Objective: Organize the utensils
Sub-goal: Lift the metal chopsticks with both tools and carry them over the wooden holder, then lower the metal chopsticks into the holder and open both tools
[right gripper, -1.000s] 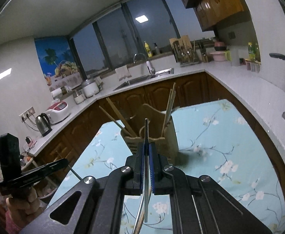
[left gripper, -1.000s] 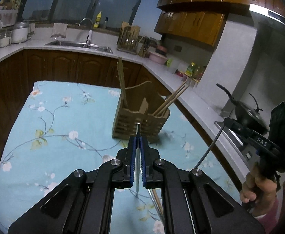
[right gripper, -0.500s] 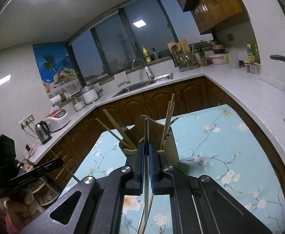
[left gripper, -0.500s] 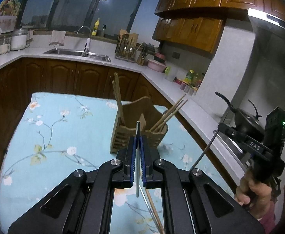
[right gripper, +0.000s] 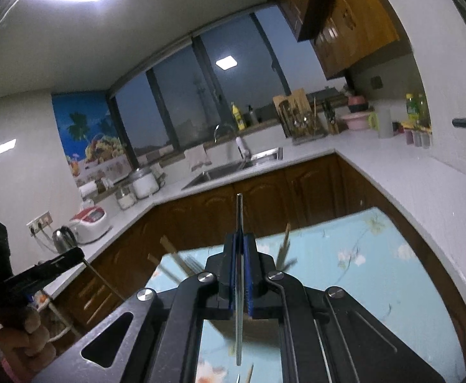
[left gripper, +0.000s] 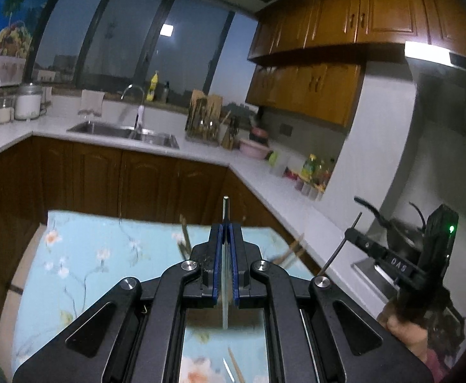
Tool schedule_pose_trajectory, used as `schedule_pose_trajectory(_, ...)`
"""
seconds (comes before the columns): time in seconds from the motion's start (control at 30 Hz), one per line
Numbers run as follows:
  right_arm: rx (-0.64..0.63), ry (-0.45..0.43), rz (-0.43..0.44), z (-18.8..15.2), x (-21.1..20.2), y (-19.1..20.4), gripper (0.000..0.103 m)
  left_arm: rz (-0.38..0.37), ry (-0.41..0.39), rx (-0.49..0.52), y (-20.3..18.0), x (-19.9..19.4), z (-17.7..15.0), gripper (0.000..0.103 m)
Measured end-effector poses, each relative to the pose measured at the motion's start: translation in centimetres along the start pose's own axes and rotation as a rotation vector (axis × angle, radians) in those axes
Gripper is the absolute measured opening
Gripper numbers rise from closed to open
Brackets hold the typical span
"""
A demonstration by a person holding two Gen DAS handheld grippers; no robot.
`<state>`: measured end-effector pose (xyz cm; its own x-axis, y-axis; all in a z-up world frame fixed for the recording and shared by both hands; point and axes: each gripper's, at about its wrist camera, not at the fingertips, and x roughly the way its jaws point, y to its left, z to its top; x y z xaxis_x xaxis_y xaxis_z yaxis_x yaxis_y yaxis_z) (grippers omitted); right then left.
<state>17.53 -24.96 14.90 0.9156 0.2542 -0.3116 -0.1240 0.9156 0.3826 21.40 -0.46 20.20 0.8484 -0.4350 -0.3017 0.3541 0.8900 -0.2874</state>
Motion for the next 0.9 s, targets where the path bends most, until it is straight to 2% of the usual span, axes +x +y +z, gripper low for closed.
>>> schedule_pose_trajectory(0.17, -0.018, -0.065, -0.030, 1.7, 1.8, 0.0, 0.005, 0.001, -0.037, -0.016, 0.5, 2.4, 1.9, 0.004)
schedule_pose_trajectory(0.33, -0.038, -0.093, -0.059, 1.3, 3.6, -0.2, 0.005, 0.025, -0.035, -0.046, 1.1, 5.6, 1.6, 0.004)
schedule_pose_trajectory(0.47, -0.035, -0.080, -0.073, -0.3, 5.1, -0.7, 0.005, 0.053, -0.044, -0.085, 1.9, 7.7, -0.2, 0.004)
schedule_pose_trajectory(0.67, -0.020, -0.084, -0.083, -3.3, 5.7, -1.6, 0.005, 0.106, -0.024, -0.074, 2.2, 9.2, -4.0, 0.004)
schedule_pose_trajectory(0.9, 0.040, 0.013, -0.084, -5.8, 7.5, -3.3, 0.005, 0.112, 0.065, -0.081, 2.8, 11.1, -7.4, 0.004)
